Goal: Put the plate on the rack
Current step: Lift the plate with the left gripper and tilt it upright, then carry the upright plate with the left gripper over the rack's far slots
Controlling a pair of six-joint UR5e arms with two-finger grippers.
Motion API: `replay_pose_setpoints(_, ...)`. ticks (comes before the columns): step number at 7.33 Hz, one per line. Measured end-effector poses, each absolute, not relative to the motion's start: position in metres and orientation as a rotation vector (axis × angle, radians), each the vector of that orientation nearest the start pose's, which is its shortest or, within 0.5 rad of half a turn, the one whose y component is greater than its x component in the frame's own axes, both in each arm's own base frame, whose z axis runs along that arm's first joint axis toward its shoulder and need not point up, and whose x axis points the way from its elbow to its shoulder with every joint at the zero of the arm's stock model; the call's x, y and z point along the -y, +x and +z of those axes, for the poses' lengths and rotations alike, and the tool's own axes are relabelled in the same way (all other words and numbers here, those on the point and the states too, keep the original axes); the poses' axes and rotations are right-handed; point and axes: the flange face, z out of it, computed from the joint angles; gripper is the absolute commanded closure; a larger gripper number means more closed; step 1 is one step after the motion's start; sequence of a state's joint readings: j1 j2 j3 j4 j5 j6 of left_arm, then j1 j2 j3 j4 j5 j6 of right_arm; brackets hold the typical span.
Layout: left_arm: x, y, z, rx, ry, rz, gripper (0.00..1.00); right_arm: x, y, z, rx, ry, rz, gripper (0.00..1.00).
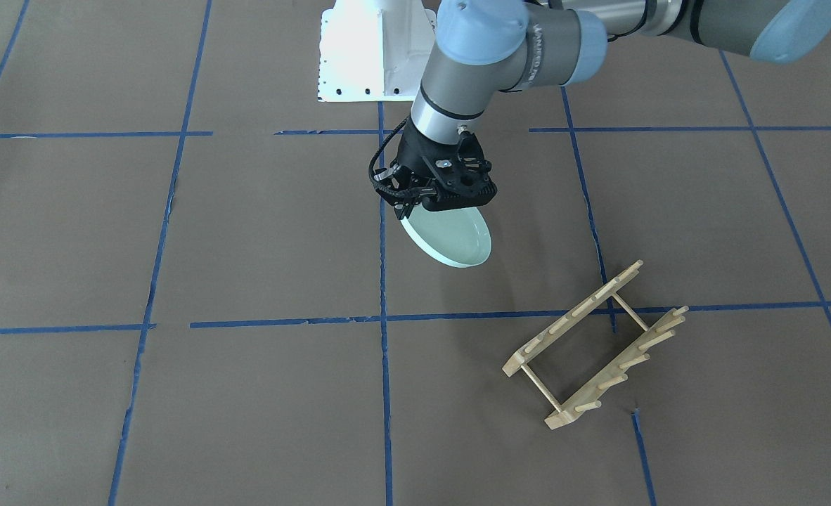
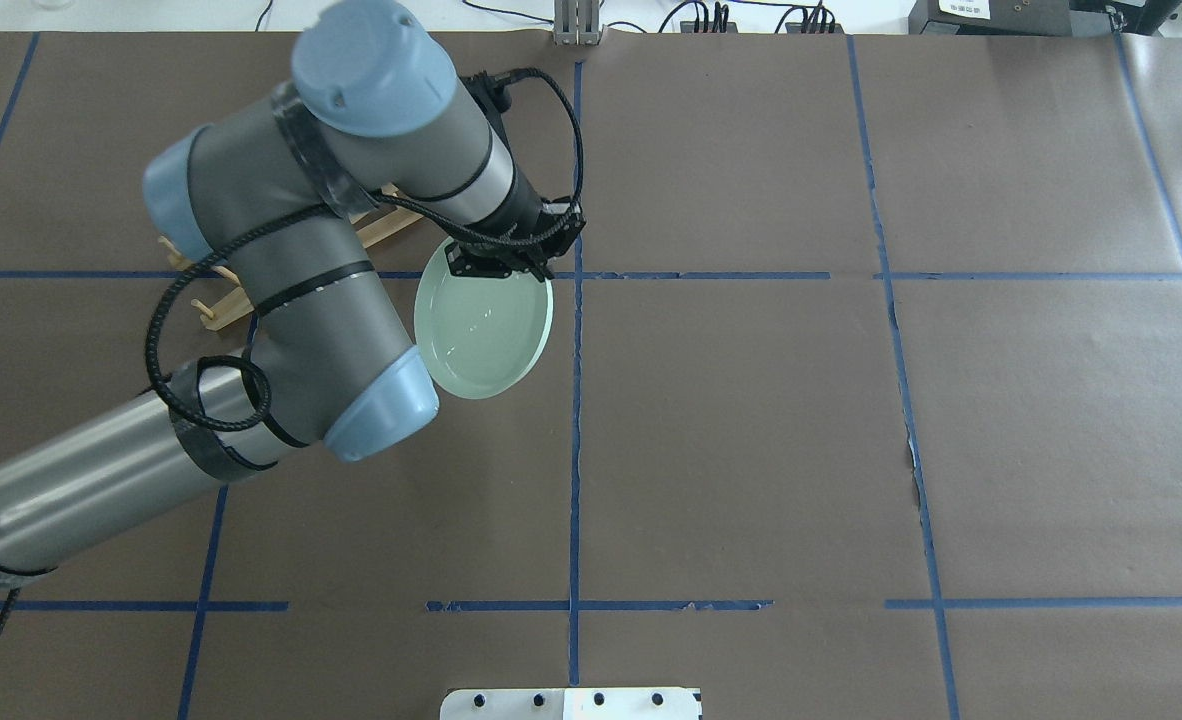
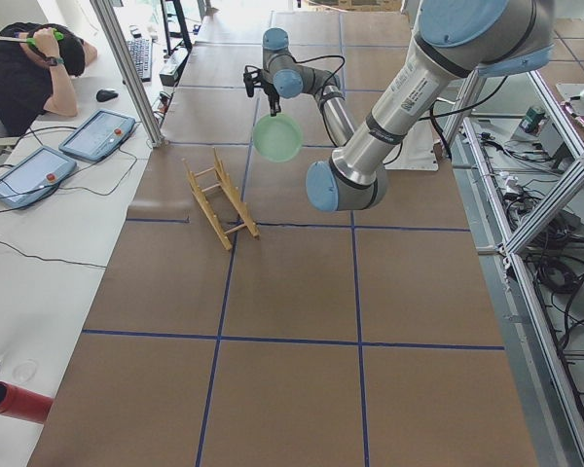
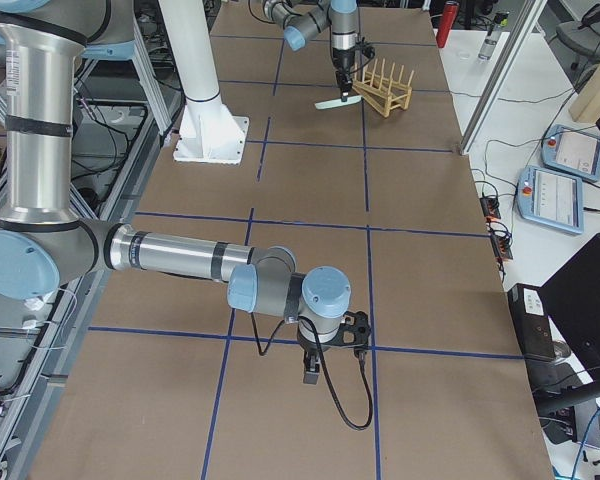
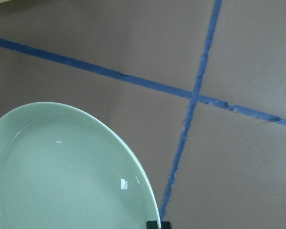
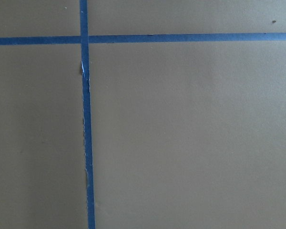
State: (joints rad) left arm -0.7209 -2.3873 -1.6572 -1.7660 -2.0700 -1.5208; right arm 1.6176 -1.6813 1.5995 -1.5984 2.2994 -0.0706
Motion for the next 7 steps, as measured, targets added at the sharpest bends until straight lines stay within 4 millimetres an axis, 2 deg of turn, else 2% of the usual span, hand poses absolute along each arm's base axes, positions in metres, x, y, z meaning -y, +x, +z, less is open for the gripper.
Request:
replay_pose_setpoints(1, 0.529, 0.408, 0.089, -1.304, 0.026, -0.344, 1.0, 0.431, 0.087, 0.702, 0.733, -0.061, 0.018, 0.0)
replay_pose_setpoints(3, 0.556, 0.325, 0.095, -1.518, 0.105, -0.384, 1.0, 0.431, 0.087, 0.702, 0.733, -0.061, 0.017, 0.0)
replay_pose_setpoints(5, 0.578, 0.259, 0.124, -1.68, 0.159, -0.458, 1.0, 0.431, 0.087, 0.702, 0.733, -0.062, 0.018, 0.0)
replay_pose_setpoints(7, 0.596, 0.226, 0.171, -1.817, 0.212, -0.492, 1.0, 0.431, 0.087, 0.702, 0.733, -0.062, 0.017, 0.0)
